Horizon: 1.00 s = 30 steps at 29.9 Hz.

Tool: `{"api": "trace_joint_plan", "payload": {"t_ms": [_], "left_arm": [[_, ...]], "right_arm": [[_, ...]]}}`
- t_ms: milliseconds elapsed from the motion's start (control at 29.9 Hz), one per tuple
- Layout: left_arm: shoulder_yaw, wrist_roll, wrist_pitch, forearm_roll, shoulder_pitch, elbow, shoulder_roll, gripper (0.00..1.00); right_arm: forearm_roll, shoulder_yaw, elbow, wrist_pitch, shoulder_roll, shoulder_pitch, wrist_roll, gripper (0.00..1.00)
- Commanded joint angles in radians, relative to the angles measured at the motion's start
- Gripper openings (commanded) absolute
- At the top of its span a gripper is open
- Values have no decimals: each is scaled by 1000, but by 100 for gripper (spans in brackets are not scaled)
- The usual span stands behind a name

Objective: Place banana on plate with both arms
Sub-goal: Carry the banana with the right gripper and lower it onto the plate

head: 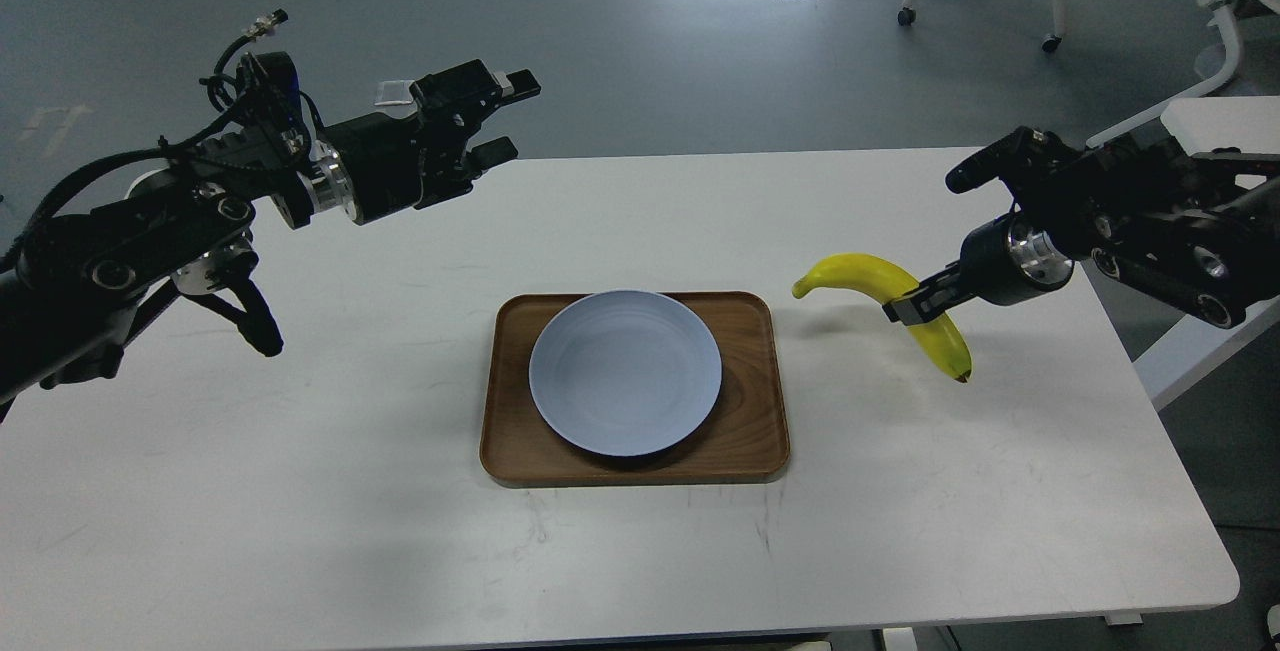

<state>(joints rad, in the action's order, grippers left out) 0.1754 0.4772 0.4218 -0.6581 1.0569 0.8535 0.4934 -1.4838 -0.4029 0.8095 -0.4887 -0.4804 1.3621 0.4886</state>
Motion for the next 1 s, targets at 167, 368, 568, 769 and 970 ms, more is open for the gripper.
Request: {"api": "trace_joint_plan", "payload": {"t_ms": [167, 368, 568, 769, 970], "left_arm": [[4, 1, 0, 0, 2, 9, 2, 99], [7, 0, 0, 0, 2, 36, 20, 99], [9, 0, 0, 0, 2, 36, 19, 99], [9, 0, -2, 0, 2, 38, 22, 99], [9, 0, 0, 0, 2, 45, 37, 99]], "right_arm": [[148, -10, -32, 0, 189, 23, 0, 16], [184, -13, -92, 0, 319, 20, 0, 16], [272, -53, -144, 0, 427, 19, 0, 17], [327, -85, -204, 0, 480, -18, 0, 19], [419, -85, -204, 0, 480, -21, 0, 20]]}}
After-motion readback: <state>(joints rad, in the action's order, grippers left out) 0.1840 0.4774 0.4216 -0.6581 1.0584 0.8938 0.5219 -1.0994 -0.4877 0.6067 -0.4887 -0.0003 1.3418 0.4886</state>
